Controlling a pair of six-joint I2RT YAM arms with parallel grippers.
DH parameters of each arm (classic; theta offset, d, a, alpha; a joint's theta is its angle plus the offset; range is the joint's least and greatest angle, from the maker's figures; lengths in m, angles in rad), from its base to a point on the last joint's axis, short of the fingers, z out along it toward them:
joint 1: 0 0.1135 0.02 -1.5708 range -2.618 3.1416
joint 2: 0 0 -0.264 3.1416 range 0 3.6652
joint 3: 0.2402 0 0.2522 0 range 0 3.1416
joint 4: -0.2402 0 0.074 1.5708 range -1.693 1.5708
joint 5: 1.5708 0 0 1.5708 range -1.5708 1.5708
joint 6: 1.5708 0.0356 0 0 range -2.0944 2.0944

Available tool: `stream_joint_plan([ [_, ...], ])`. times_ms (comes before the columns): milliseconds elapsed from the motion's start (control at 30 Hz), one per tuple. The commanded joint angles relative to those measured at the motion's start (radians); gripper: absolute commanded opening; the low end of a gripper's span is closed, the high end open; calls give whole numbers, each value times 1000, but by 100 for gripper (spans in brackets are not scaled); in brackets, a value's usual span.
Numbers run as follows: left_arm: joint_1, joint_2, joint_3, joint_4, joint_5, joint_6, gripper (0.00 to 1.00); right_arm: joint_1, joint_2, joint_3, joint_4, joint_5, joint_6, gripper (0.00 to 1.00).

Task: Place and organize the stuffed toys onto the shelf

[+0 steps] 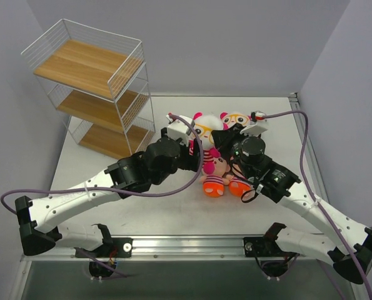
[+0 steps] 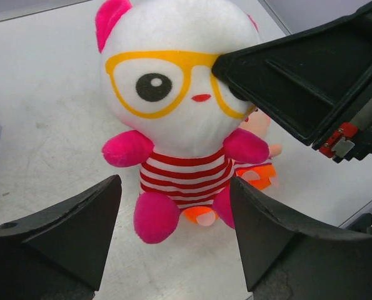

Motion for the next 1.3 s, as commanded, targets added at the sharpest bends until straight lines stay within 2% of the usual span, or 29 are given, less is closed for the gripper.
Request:
stream_joint_plan([
  [0, -28, 27, 57, 105, -84, 48, 78, 27, 15, 56, 54, 109, 35, 0],
  [300, -33, 78, 52, 121, -130, 40, 70, 65, 25, 69, 54, 129, 36, 0],
  [400, -33, 98, 57, 116, -136, 34, 63, 75, 28, 71, 54, 136, 39, 0],
  [733, -33, 131, 49, 110, -139, -6, 61, 108, 31, 68, 67, 155, 45, 0],
  [800, -33, 128, 40, 113, -145, -12, 54, 113, 28, 66, 71, 158, 46, 0],
  [833, -33, 125, 37, 118, -145, -17, 46, 116, 28, 65, 70, 159, 48, 0],
  [900, -33, 119, 26, 127, -147, -18, 39, 117, 28, 62, 76, 159, 51, 0],
  [933, -33, 115, 23, 128, -147, -18, 31, 121, 25, 59, 76, 161, 49, 0],
  [1000, -33, 108, 16, 135, -147, -18, 24, 122, 22, 56, 77, 162, 52, 0],
  [1033, -33, 105, 15, 135, -147, -12, 17, 122, 22, 54, 76, 161, 52, 0],
  [1167, -33, 85, 11, 135, -144, 5, 3, 122, 5, 42, 77, 162, 40, 0],
  [1233, -33, 76, 8, 136, -142, 23, 3, 122, -6, 40, 79, 158, 22, 9],
  [1267, -33, 66, 8, 136, -142, 31, 2, 122, -17, 40, 81, 153, 10, 22],
])
